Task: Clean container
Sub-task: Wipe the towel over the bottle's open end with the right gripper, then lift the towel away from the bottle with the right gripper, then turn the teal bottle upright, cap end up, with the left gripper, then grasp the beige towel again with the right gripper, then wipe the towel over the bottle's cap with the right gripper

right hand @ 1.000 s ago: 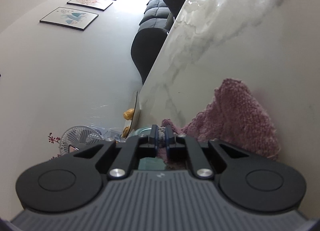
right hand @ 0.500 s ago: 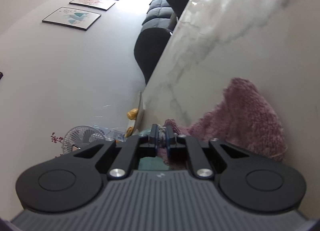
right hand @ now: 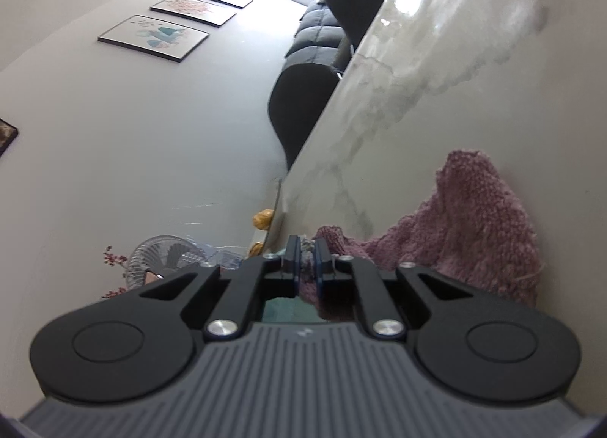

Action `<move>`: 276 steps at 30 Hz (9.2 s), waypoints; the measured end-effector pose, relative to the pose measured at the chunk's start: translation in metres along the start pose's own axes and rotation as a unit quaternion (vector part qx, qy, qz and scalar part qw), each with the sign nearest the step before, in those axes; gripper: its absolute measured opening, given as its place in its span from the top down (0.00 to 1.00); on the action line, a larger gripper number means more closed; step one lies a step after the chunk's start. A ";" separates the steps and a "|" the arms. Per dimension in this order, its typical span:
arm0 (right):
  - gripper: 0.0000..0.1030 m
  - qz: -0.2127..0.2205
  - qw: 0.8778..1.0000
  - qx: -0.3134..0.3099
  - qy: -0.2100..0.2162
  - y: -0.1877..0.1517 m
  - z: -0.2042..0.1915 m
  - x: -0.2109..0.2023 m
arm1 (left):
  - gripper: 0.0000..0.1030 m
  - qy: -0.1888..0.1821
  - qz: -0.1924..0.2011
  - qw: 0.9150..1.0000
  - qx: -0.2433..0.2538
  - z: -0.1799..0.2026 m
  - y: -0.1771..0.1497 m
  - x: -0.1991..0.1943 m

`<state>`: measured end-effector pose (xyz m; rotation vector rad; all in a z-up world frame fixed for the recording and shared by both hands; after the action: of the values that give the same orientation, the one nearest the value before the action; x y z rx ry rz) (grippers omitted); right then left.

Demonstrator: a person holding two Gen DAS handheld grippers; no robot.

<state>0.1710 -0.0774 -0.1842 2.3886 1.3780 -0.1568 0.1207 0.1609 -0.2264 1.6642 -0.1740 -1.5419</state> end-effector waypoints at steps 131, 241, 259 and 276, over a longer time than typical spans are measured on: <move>0.37 -0.011 0.843 -0.532 -0.083 -0.071 -0.161 0.033 | 0.05 0.051 0.180 0.969 -0.163 0.034 0.051 -0.061; 0.92 -0.057 0.883 -0.466 -0.010 -0.028 -0.194 -0.039 | 0.16 0.101 0.280 0.943 -0.149 0.069 0.101 -0.088; 0.91 -0.150 0.888 -0.432 0.040 -0.038 -0.190 -0.010 | 0.20 0.092 0.290 0.941 -0.150 0.067 0.099 -0.089; 0.91 -0.144 0.893 -0.420 0.075 -0.040 -0.199 -0.015 | 0.20 0.087 0.291 0.940 -0.153 0.064 0.095 -0.088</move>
<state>0.1110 0.0027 -0.0068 1.4943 1.4567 0.4710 0.0849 0.1237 -0.0916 1.3320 -0.2866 -0.9176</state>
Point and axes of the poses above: each gripper's, at about its wrist camera, not at the fingertips, and x roughly the way its jaws point, z to its right, y to its top, the point moved 8 cm from there along x, roughly the way its jaws point, and after that the axes turned 13 degrees about -z, right-handed, at the moved point
